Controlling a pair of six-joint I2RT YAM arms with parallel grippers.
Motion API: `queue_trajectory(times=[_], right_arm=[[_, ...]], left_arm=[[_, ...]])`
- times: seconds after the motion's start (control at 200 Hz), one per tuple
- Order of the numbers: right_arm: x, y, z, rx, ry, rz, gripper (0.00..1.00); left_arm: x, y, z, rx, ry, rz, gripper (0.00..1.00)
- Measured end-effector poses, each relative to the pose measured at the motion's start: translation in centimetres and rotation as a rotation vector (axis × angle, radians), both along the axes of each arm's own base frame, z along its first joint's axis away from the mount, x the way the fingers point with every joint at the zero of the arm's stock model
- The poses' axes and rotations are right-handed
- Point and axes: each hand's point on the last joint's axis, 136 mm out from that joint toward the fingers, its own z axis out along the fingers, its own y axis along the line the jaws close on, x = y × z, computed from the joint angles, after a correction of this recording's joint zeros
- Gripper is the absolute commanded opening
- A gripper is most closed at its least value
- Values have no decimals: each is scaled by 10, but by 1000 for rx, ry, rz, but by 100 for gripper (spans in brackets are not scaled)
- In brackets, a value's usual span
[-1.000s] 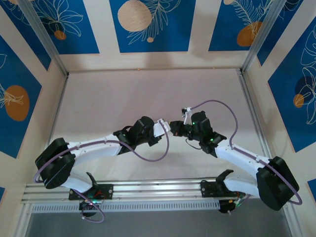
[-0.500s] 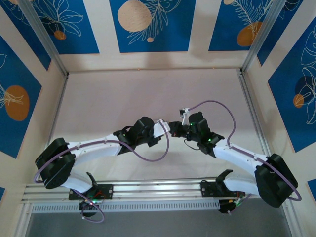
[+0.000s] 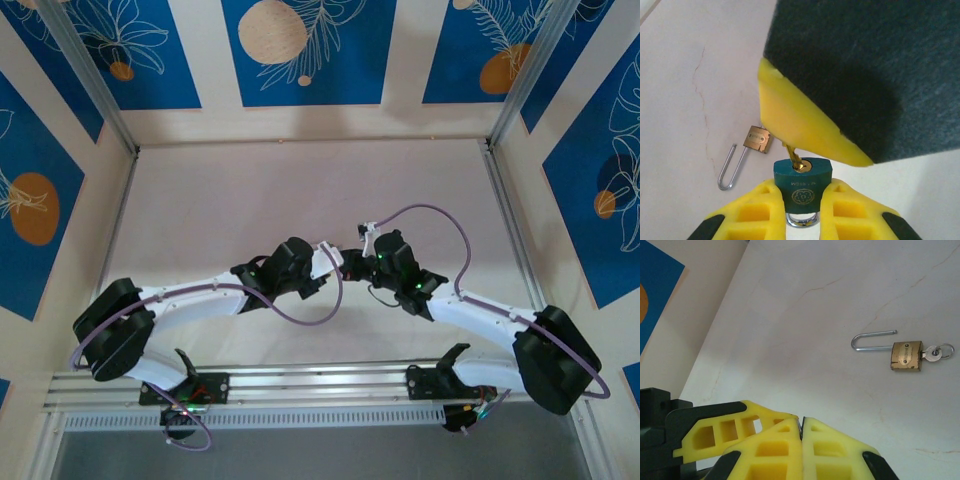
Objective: Unlock with the key
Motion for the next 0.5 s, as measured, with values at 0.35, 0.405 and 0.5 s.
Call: queue_trajectory(times=[0.35,0.405,0.5], right_arm=[[3,3,0,-4,-14,-14,0],[3,3,1,-4,-17,-16,0],[3,4,1,-4,-19,-21,0]], left_arm=[[4,2,1,-8,-3,34,12],[4,2,2,-8,-6,37,12],[5,3,2,-11,-5,45,12]])
